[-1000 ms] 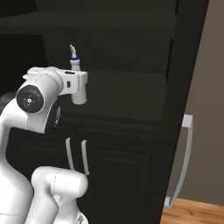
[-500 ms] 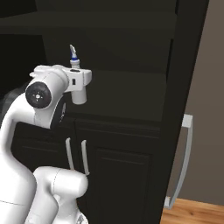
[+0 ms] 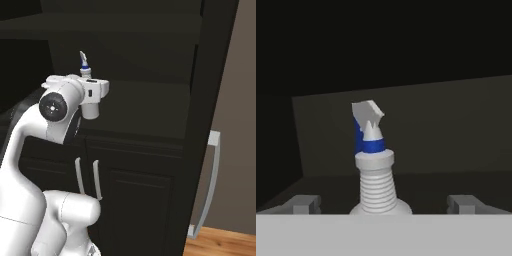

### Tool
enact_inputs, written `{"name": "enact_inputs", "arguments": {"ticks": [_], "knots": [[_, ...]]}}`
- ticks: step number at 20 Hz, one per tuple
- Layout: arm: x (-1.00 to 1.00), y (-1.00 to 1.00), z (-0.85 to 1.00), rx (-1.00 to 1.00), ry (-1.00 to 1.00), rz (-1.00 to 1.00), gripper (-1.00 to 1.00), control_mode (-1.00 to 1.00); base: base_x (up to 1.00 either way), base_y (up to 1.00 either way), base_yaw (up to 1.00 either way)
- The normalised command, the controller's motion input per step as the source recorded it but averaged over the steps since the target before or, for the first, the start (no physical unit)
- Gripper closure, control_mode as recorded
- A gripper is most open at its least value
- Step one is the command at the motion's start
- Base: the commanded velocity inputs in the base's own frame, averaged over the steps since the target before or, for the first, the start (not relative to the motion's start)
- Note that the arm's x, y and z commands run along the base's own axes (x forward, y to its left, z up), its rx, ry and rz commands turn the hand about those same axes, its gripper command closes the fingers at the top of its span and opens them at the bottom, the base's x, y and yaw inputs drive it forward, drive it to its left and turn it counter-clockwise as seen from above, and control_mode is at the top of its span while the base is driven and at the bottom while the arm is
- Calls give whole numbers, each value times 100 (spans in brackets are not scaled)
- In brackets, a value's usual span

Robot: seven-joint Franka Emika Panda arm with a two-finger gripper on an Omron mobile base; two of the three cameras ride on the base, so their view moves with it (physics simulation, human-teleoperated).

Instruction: Grab the spray bottle from the cabinet, then place it next to the cutting board for sanitizing. Then grab the dish brush from the countertop next to the sink and place it next to the cutting board.

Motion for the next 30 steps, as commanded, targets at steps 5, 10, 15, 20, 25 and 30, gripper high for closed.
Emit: {"name": "enact_inputs", "arguments": {"ticks": [5,10,15,20,25,30], "knots": [[34,8,-16,0,0,0,-100,-100,0,0,0],[38,11,-14,0,0,0,-100,-100,0,0,0],[32,0,-7,0,0,2,-100,-100,0,0,0],[30,0,-10,0,0,0,-100,-100,0,0,0],[21,1,-8,0,0,0,100,-100,0,0,0],[9,1,-8,0,0,0,100,-100,0,0,0]]}}
